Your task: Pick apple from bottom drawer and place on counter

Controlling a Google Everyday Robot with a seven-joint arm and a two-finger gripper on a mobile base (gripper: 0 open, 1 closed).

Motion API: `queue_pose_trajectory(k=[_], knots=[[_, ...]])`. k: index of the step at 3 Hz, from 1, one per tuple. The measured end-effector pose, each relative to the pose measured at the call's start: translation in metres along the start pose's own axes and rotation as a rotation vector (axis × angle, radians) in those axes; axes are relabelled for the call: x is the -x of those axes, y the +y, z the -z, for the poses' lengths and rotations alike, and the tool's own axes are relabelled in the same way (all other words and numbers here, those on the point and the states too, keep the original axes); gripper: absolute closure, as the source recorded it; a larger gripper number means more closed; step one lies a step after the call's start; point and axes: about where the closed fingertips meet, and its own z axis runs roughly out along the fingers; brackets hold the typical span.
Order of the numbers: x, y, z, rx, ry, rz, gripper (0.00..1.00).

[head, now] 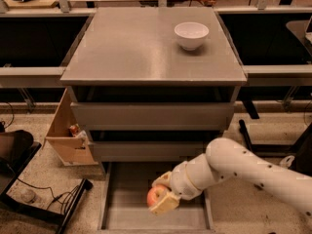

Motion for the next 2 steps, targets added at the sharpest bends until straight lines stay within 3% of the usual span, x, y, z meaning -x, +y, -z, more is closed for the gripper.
queue_pose_trajectory(k=[1, 2], knots=[[0.032, -0.023, 0.075, -0.178, -0.028, -0.115, 1.00], [0.042, -0.027, 0.091, -0.216, -0.031, -0.138, 1.00]])
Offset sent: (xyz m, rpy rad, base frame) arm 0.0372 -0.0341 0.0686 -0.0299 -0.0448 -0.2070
